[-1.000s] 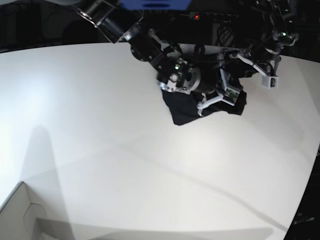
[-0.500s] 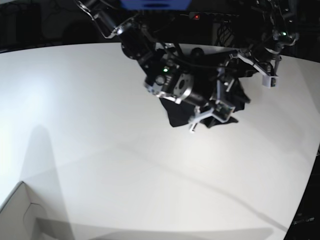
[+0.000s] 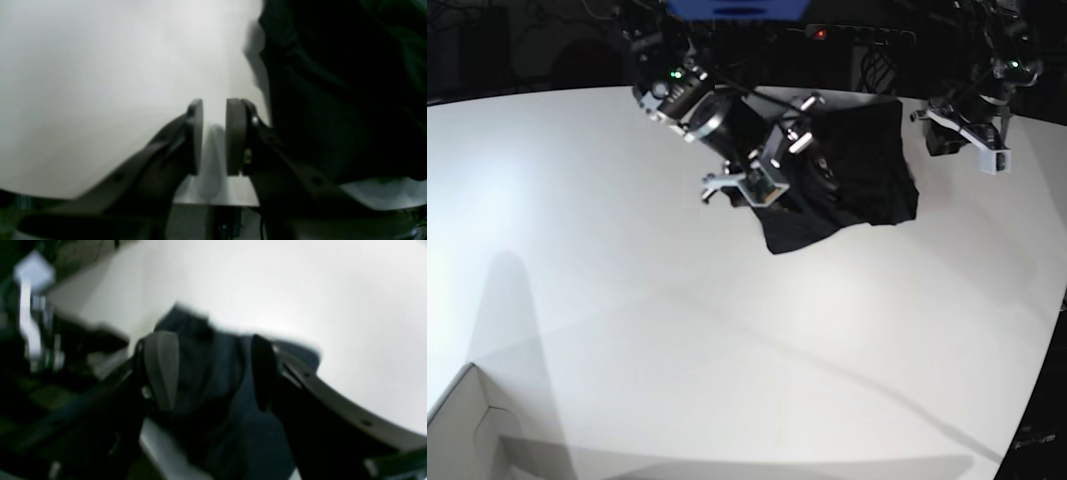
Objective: Layout the t-shirt on the table in an organized manner, then fold the t-shirt properly
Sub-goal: 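Press the folded stack with both grippers and release, lifting away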
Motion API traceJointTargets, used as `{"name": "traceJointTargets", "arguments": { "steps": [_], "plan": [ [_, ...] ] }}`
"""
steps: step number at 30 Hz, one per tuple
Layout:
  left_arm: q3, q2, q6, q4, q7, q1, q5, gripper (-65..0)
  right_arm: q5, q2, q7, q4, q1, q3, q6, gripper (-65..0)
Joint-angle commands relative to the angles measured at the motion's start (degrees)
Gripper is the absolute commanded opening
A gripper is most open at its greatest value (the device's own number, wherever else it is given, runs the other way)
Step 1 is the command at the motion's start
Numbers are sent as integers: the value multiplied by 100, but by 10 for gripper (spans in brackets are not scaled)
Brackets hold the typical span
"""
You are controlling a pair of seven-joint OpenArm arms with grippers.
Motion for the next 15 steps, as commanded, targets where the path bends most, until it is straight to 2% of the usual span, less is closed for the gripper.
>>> {"name": "traceJointTargets", "arguments": {
  "steps": [1,6,11,15],
  "plan": [
    [-94,-67,-33,155,-110,-12,-91,-534,93,-49,223,90,13,-26,32,-296],
    [-508,-23,-33,427,-110,-3,-99,-533,84,-49,223,-60,-66,-26,32,-296],
    [-499,-5,-42,814,-101,32,-108,-533,84,-49,259,-447,66,-17,32,-297],
    [-490,144,-42,1403,-92,428,-671,-529,84,118,259,-438,75,0,32,-298]
  ]
}}
